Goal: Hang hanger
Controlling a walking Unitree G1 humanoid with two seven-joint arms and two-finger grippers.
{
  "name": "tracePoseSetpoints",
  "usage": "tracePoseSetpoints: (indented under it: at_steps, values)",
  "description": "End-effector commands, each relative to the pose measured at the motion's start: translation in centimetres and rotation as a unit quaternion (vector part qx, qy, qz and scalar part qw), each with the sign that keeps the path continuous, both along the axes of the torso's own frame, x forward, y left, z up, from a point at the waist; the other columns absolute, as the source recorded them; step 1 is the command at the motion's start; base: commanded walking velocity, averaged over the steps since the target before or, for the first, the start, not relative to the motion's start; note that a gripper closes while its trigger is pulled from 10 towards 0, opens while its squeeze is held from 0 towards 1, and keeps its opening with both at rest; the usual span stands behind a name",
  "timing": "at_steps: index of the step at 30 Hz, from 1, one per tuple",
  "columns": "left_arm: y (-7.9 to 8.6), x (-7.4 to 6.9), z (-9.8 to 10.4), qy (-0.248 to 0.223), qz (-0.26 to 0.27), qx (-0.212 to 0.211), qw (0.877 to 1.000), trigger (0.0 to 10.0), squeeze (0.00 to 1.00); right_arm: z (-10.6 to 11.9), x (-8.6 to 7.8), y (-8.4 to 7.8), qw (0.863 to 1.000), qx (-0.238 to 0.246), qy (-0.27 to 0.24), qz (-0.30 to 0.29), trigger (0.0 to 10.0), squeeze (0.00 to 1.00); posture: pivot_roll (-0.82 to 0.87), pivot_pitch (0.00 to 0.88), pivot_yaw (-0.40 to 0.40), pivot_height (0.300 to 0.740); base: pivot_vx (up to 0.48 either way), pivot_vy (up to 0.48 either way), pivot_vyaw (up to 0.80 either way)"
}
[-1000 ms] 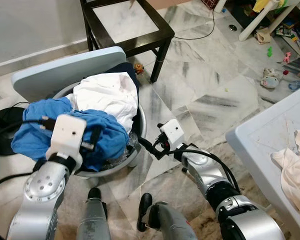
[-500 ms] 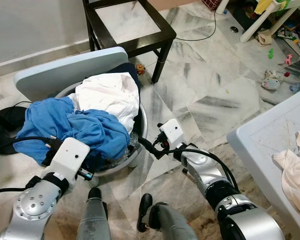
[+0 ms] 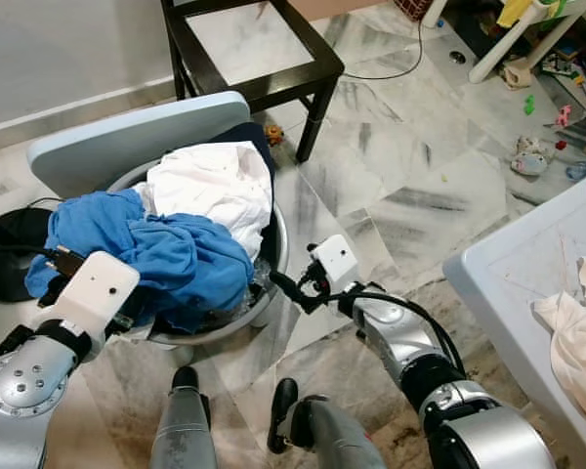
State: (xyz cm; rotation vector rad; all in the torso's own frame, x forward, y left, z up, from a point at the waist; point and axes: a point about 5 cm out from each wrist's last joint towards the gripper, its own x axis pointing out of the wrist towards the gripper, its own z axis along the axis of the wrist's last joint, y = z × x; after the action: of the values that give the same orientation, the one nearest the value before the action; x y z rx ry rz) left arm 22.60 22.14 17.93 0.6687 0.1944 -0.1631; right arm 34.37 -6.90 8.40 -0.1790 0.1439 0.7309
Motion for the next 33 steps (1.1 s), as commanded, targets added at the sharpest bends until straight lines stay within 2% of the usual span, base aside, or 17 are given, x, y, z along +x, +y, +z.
tracePoseSetpoints:
  at_steps: [1, 6, 11, 17, 18, 19, 22, 28, 29, 31, 33]
  values:
    - [-1.3, 0.2, 0.5, -0.01, -0.045, -0.009, 0.999, 10.0, 0.0, -0.9, -0.4, -0.4, 1.0, -0.005, 0.016, -0.007, 10.0, 0.0, 0.47, 0.376, -0.196, 0.74, 0.0, 0.0, 0.0]
    - [-3.1, 1.1, 1.4, -0.023, -0.094, -0.011, 0.995, 10.0, 0.0, -0.9, -0.4, -0.3, 1.0, -0.005, 0.016, -0.005, 10.0, 0.0, 0.46, 0.375, -0.197, 0.74, 0.0, 0.0, 0.0]
    - [-4.3, 2.1, 2.3, -0.042, -0.116, -0.006, 0.992, 10.0, 0.0, -0.8, -0.3, -0.5, 1.0, -0.005, 0.015, -0.008, 10.0, 0.0, 0.45, 0.373, -0.192, 0.74, 0.0, 0.0, 0.0]
    - [-5.5, 2.4, 1.6, -0.034, -0.139, -0.017, 0.99, 10.0, 0.0, -1.1, -0.4, -1.1, 1.0, -0.007, 0.016, -0.017, 10.0, 0.0, 0.44, 0.371, -0.185, 0.74, 0.0, 0.0, 0.0]
    - [-5.7, 2.5, 1.6, -0.036, -0.14, -0.025, 0.989, 10.0, 0.26, -1.1, -0.4, -1.1, 1.0, -0.007, 0.016, -0.018, 10.0, 0.0, 0.44, 0.371, -0.184, 0.74, 0.0, 0.0, 0.0]
    - [-6.2, 3.0, 1.8, -0.038, -0.14, -0.039, 0.989, 10.0, 1.0, -1.1, -0.4, -1.1, 1.0, -0.007, 0.016, -0.018, 10.0, 0.0, 0.44, 0.371, -0.184, 0.74, 0.0, 0.0, 0.0]
    - [-6.5, 3.5, 2.0, -0.04, -0.138, -0.047, 0.989, 10.0, 1.0, -1.1, -0.4, -1.0, 1.0, -0.007, 0.017, -0.018, 10.0, 0.0, 0.44, 0.371, -0.184, 0.74, 0.0, 0.0, 0.0]
    - [-6.3, 4.0, 1.7, -0.018, -0.153, -0.022, 0.988, 10.0, 1.0, -1.1, -0.4, -0.8, 1.0, -0.006, 0.016, -0.015, 10.0, 0.0, 0.43, 0.373, -0.186, 0.74, 0.0, 0.0, 0.0]
    - [-6.4, 3.9, 1.6, -0.009, -0.16, -0.024, 0.987, 10.0, 0.0, -1.1, -0.4, -0.9, 1.0, -0.006, 0.016, -0.015, 10.0, 0.0, 0.43, 0.374, -0.186, 0.74, 0.0, 0.0, 0.0]
    - [-6.4, 3.6, 1.4, 0.011, -0.174, -0.03, 0.984, 10.0, 0.0, -1.1, -0.4, -0.9, 1.0, -0.007, 0.016, -0.015, 10.0, 0.0, 0.43, 0.374, -0.186, 0.74, 0.0, 0.0, 0.0]
    - [-6.4, 3.6, 1.4, 0.011, -0.174, -0.03, 0.984, 10.0, 0.0, -1.1, -0.4, -0.9, 1.0, -0.007, 0.016, -0.015, 10.0, 0.0, 0.43, 0.374, -0.186, 0.74, 0.0, 0.0, 0.0]
